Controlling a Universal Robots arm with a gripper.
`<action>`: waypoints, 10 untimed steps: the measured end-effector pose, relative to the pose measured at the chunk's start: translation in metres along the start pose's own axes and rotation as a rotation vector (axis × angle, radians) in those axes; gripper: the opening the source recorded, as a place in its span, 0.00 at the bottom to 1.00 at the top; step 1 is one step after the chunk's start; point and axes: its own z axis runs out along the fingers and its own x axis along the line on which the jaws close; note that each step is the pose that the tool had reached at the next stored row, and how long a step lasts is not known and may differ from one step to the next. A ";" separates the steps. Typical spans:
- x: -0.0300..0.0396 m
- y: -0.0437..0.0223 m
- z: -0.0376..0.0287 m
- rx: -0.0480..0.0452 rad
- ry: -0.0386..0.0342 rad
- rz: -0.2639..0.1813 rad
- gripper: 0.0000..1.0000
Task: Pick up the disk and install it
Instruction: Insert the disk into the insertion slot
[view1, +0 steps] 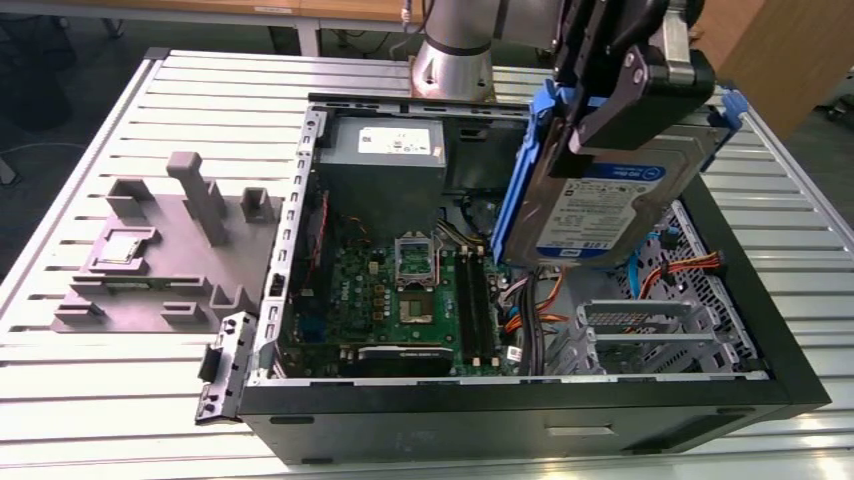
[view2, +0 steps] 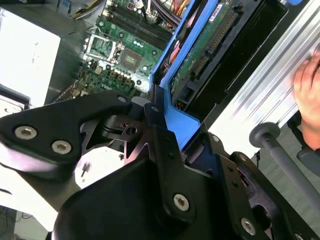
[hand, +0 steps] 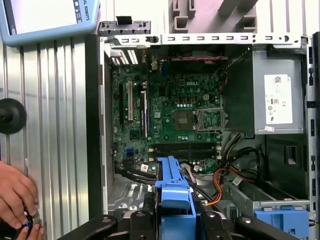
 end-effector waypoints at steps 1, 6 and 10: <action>0.0000 -0.0019 0.0004 0.0000 0.0002 0.000 0.37; -0.0003 -0.0085 0.0020 0.0001 0.0015 0.000 0.37; -0.0002 -0.0129 0.0032 0.0000 0.0027 0.000 0.37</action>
